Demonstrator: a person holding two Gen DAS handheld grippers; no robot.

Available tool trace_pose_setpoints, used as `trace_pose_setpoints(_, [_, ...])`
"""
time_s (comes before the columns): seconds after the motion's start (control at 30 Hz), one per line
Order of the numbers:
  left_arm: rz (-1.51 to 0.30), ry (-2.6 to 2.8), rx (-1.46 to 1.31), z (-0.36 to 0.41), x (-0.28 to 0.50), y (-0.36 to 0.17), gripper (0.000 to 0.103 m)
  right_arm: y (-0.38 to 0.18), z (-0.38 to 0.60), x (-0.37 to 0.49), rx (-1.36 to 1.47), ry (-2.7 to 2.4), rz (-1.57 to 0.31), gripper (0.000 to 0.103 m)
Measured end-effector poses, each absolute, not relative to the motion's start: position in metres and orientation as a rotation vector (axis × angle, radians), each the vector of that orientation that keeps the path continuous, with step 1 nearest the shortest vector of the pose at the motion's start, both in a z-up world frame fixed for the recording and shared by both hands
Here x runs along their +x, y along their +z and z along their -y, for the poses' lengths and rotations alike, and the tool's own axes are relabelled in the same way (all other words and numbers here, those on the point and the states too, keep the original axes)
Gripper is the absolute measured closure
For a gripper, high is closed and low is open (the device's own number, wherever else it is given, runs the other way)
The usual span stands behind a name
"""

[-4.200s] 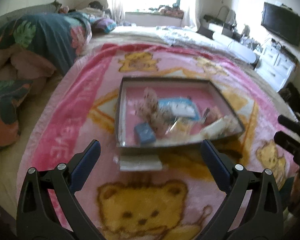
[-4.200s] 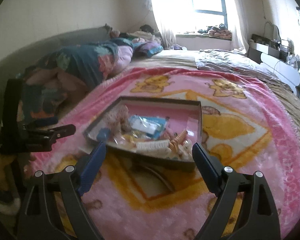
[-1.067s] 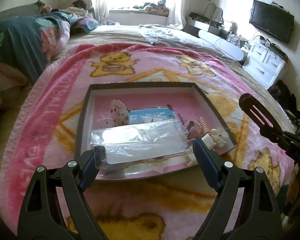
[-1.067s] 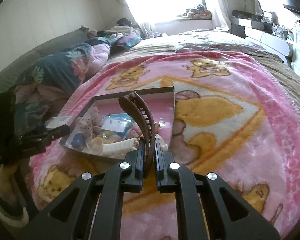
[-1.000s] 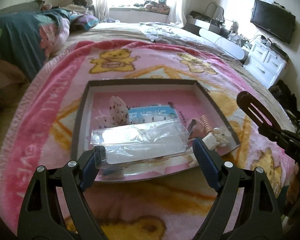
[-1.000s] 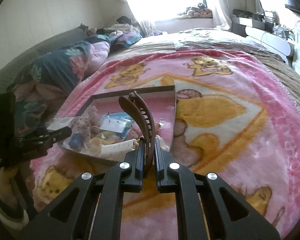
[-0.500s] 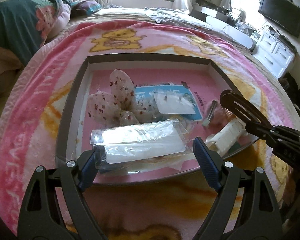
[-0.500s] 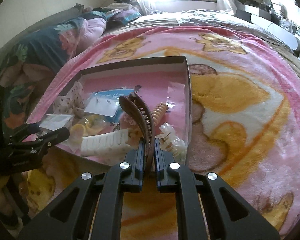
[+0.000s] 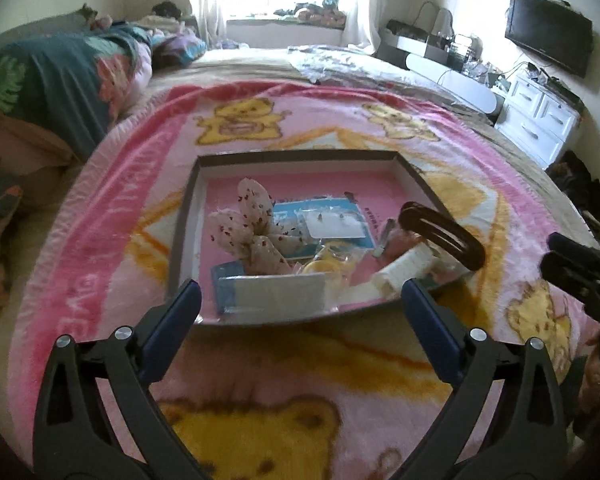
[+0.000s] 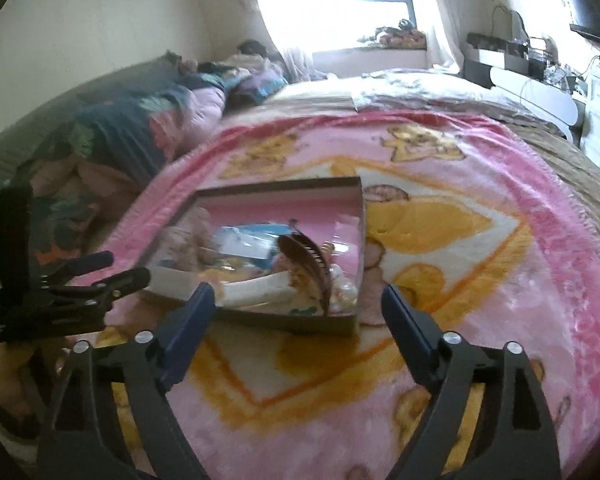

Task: Organize jewelry

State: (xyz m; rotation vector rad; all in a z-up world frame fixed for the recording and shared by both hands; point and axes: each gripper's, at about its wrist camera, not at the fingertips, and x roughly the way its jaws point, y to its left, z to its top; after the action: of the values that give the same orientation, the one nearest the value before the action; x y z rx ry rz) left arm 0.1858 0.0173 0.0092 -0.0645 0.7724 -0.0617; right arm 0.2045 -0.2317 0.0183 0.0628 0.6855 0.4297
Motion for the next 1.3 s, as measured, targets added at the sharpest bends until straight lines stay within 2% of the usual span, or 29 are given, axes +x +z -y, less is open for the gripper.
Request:
trace_pose_setpoints(0.3, [-0.744,-0.055,-0.059,-0.014,0.134,0.02,0.009,0.029,0.243,0.164,0.105,0.471,-0.683,0.01])
trace_pose_setpoints(0.67, [-0.789,-0.051,-0.145,-0.008,0.093,-0.004,0.009,0.019,0.24,0.128,0.047,0.444,-0.669,0.01])
trace_pose_setpoints(1.3, [-0.773,-0.036,-0.152,-0.01,0.082,0.0,0.009,0.007,0.228,0.118,0.04,0.467,-0.714,0.01])
